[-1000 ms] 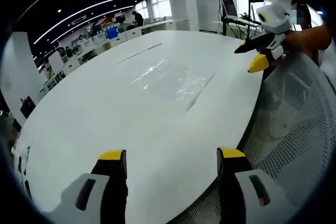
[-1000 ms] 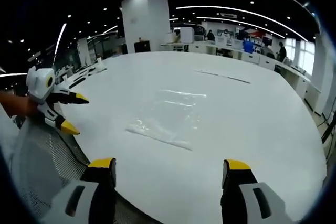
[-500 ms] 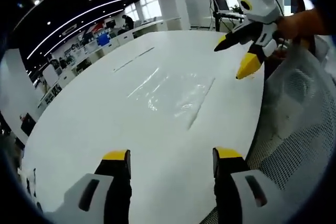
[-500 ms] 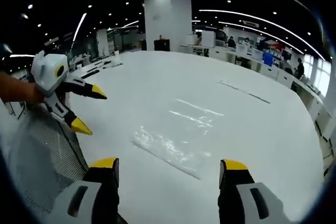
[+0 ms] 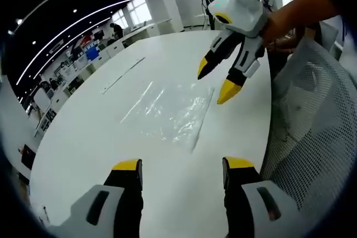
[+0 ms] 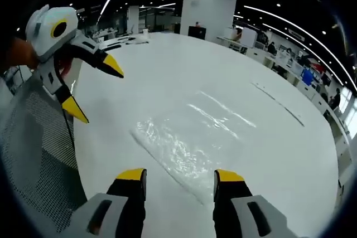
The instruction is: Open the resealable bag by pulling the two sides of the seal apart until the entire bag opening is separated and visibly accessible.
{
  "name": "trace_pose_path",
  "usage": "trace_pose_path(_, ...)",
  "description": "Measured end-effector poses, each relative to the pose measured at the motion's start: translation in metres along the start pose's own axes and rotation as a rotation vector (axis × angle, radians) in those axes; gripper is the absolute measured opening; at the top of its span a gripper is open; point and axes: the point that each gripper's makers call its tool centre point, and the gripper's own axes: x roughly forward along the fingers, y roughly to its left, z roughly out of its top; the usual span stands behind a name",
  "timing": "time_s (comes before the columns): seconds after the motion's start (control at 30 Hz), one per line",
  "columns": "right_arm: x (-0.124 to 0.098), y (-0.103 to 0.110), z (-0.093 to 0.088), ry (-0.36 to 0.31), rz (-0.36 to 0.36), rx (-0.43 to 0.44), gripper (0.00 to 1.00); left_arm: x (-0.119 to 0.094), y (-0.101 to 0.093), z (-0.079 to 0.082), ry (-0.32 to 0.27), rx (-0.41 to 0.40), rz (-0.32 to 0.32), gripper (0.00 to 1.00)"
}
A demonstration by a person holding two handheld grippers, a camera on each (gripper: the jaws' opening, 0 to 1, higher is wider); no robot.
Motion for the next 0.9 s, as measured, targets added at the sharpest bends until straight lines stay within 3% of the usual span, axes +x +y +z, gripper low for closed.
trace_pose_path(0.13, 0.007, -0.006, -0.01, 0.061, 0.017, -0.019, 0.4, 0.002, -0.003, 0.001, 0.011, 0.036, -0.017, 0.56)
trace_pose_path(0.23, 0.011, -0.004, -0.001, 0.025, 0.042, -0.022, 0.4, 0.003, -0.005, 0.001, 0.01, 0.04, -0.027, 0.55)
trace_pose_path(0.3, 0.016, -0.004, -0.007, 0.082, 0.047, -0.027, 0.39, 0.005, -0.006, -0.001, 0.023, 0.052, -0.037, 0.55)
trace_pose_path(0.4, 0.022, -0.003, -0.01, 0.105, 0.063, -0.022, 0.38, 0.007, -0.009, -0.002, 0.041, 0.079, -0.057, 0.53)
trace_pose_path(0.47, 0.024, 0.005, -0.019, 0.158, 0.104, -0.038, 0.33, 0.008, -0.011, -0.001, 0.042, 0.089, -0.063, 0.52)
trace_pose_path(0.5, 0.027, 0.014, -0.01, 0.098, 0.153, -0.035, 0.28, 0.009, -0.011, 0.001, 0.04, 0.09, -0.066, 0.51)
trace_pose_path(0.53, 0.026, 0.01, -0.014, 0.127, 0.124, -0.052, 0.26, 0.009, -0.011, 0.002, 0.037, 0.089, -0.067, 0.51)
trace_pose_path(0.63, 0.025, 0.027, -0.015, 0.144, 0.203, -0.207, 0.11, 0.01, -0.014, 0.005, 0.028, 0.093, -0.069, 0.52)
trace_pose_path(0.7, 0.023, 0.033, -0.016, 0.152, 0.213, -0.229, 0.04, 0.012, -0.017, 0.006, 0.028, 0.103, -0.079, 0.51)
trace_pose_path(0.9, 0.019, 0.038, -0.02, 0.171, 0.228, -0.274, 0.0, 0.019, -0.021, 0.0, 0.054, 0.134, -0.102, 0.5)
